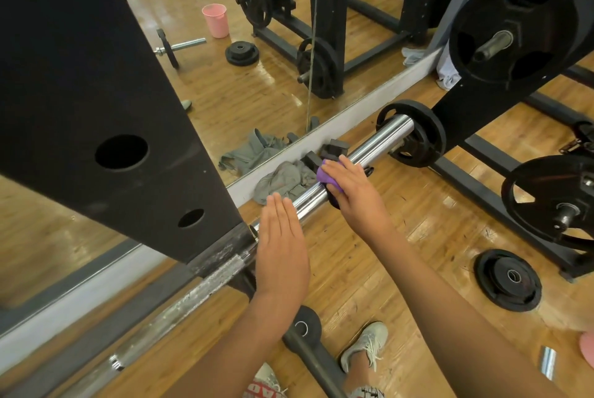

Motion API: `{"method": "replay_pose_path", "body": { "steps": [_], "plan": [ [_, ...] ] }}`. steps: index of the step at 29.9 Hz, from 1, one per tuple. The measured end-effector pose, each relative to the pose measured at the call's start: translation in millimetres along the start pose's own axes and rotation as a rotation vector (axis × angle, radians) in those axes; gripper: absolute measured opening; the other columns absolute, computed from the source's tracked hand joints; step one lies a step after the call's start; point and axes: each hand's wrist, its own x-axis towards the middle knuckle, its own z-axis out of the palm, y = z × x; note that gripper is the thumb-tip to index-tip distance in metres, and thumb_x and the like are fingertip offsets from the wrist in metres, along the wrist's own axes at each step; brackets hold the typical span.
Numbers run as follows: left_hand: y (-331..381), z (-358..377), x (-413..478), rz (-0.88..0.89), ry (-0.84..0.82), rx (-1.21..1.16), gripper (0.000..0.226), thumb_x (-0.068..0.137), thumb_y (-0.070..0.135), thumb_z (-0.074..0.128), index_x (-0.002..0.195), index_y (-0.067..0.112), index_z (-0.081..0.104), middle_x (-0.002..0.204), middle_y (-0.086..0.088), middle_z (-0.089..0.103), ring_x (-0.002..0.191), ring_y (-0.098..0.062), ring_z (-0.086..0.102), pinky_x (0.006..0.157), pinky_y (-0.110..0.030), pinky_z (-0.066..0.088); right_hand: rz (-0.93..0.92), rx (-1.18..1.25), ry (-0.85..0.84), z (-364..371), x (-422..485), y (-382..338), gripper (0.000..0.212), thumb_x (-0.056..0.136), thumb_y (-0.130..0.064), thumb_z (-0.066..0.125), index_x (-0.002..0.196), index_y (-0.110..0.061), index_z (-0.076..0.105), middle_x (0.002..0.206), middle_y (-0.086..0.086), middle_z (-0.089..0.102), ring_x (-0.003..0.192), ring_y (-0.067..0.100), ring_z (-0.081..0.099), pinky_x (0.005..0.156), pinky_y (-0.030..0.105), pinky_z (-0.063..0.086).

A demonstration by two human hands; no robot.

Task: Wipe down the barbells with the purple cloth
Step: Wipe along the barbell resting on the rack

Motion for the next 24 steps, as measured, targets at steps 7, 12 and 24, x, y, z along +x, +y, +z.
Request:
{"method": "replay_pose_path", "body": {
  "steps": [7,12,24],
  "plan": [
    [-7,-3,52,-0.01,-0.074,-0.094,0.086,0.097,0.046,0.057,0.151,-0.011,0.021,0.153,-0.026,0.04,0.147,-0.036,0.032,0.125,-0.047,0.009,-0.019,-0.017,-0.053,-6,8,1,0.041,0.107,-0.03,0.045,0.145,-0.017,0.053,0.15,-0.004,0.052,0.15,0.018,0.029,0.125,0.043,0.018],
    [-19,-1,66,0.038,-0.16,-0.201,0.09,0.086,0.063,0.064,0.143,-0.003,0.041,0.145,-0.017,0.052,0.143,-0.03,0.037,0.125,-0.047,0.009,-0.047,0.007,-0.103,-15,18,-1,0.039,0.106,-0.027,0.048,0.142,-0.014,0.056,0.146,0.0,0.056,0.148,0.02,0.033,0.125,0.04,0.013],
    [-27,1,1,0.182,0.159,-0.284,0.084,0.099,0.042,0.051,0.159,-0.001,0.01,0.167,-0.017,0.012,0.155,-0.029,0.012,0.125,-0.046,0.009,-0.036,0.011,-0.054,-14,8,-5,0.04,0.106,-0.03,0.044,0.143,-0.016,0.055,0.146,-0.001,0.056,0.148,0.023,0.033,0.123,0.045,0.02]
  ]
}}
